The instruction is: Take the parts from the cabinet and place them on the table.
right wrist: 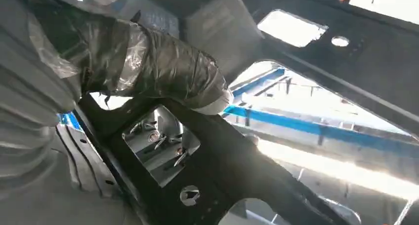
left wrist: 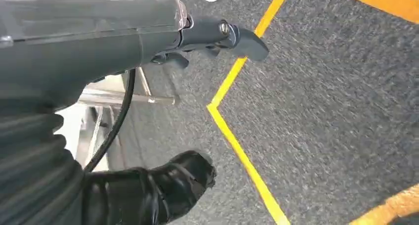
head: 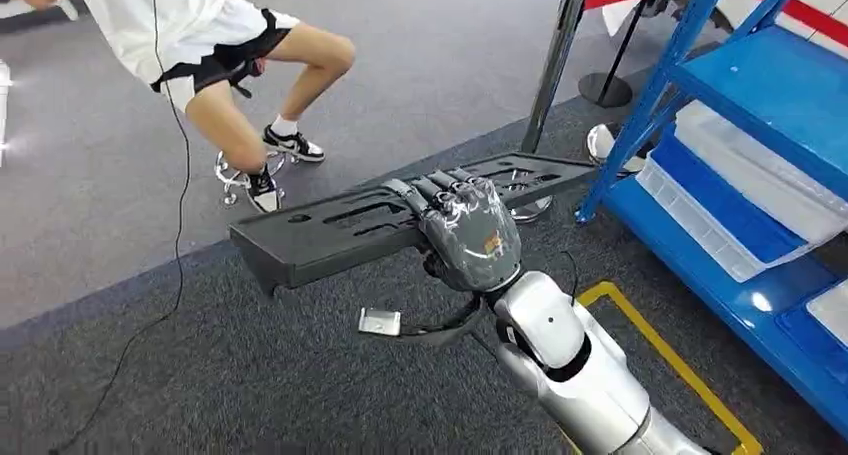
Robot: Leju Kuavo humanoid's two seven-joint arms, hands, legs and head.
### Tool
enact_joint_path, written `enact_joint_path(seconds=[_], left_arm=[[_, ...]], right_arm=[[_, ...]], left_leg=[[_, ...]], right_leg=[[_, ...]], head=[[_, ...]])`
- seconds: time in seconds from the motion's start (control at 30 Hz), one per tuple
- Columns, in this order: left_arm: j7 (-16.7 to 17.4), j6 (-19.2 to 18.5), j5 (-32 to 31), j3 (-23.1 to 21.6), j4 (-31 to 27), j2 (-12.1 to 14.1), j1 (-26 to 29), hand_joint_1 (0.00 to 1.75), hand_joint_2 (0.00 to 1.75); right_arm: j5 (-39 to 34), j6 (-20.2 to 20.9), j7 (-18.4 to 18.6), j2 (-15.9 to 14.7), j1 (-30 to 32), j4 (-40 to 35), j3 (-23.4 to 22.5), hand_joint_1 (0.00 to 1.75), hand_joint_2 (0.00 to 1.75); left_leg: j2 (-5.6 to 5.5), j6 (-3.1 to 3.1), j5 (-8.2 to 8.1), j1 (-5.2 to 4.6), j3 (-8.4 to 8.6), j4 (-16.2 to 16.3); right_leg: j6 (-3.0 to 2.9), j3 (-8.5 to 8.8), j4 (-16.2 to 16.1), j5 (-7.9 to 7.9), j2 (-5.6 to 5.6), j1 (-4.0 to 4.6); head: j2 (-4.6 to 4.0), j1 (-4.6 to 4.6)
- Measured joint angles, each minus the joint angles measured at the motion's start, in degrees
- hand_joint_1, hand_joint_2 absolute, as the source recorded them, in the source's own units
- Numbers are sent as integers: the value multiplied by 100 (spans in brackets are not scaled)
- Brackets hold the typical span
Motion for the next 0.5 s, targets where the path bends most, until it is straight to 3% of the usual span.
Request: enact_joint_path(seconds=[0.03,0.07,0.1,0.13,0.17,0.23,0.27,0.33,0.37,0.4,0.43,0.5], left_arm=[[-13,6,7,-7,0,0,15,0,175],[0,-24,37,-9,4,-2,38,0,175],[35,-112,92,-11,7,-17,39,0,175],[75,-186,140,-11,9,-20,27,0,175],[116,-249,194,-9,7,-11,2,0,175],[160,-352,271,11,9,-9,-13,0,175],[166,-378,286,18,9,-9,-9,0,175],[175,-391,308,28,9,-11,7,0,175],[182,-402,324,42,9,-11,7,0,175],[177,-437,352,55,9,-9,3,0,175],[162,-483,387,68,9,2,-13,0,175],[129,-566,446,92,9,2,-14,0,175]], right_arm=[[4,0,2,2,-3,0,0,175,175],[11,2,7,20,-16,-2,0,175,175],[13,4,7,35,-35,0,0,175,175],[17,7,7,42,-34,2,0,175,175],[20,7,4,42,-35,4,0,175,175],[22,9,4,42,-27,20,0,175,175],[24,11,4,42,-27,28,0,175,175],[24,11,4,44,-28,37,0,175,175],[24,9,4,50,-32,37,0,175,175],[24,9,4,55,-36,37,0,175,175],[24,7,4,55,-36,37,0,175,175],[24,9,2,55,-41,48,2,175,175]], left_leg=[[-73,-49,32,22,-15,-28],[-137,-72,39,25,-40,-24],[83,-77,-26,21,-70,66],[417,-100,-211,-7,-192,329],[549,-117,-425,-1,-375,727],[640,-123,-776,6,-752,1563],[646,-120,-797,5,-814,1733],[658,-73,-496,2,-522,1274],[718,-22,-254,-19,-199,712],[918,44,-98,-64,92,223],[1158,84,-214,-145,188,12],[1023,132,-151,-185,155,-20]], right_leg=[[-25,-6,8,10,-56,21],[-74,1,-35,41,-135,-11],[-108,21,-58,59,-226,-11],[-155,25,-73,73,-284,8],[-179,17,-73,77,-377,39],[-191,-3,-67,75,-558,81],[-192,-6,-67,74,-638,95],[-198,-2,-67,70,-802,128],[-198,9,-68,68,-882,142],[-197,23,-70,60,-941,147],[-184,25,-75,54,-1005,172],[-140,21,-86,64,-1126,175]], head=[[0,-4],[0,0],[0,-2],[0,-20],[0,-15],[0,-15],[0,-17],[0,-18],[0,-18],[0,-15],[0,-15],[0,-15]])
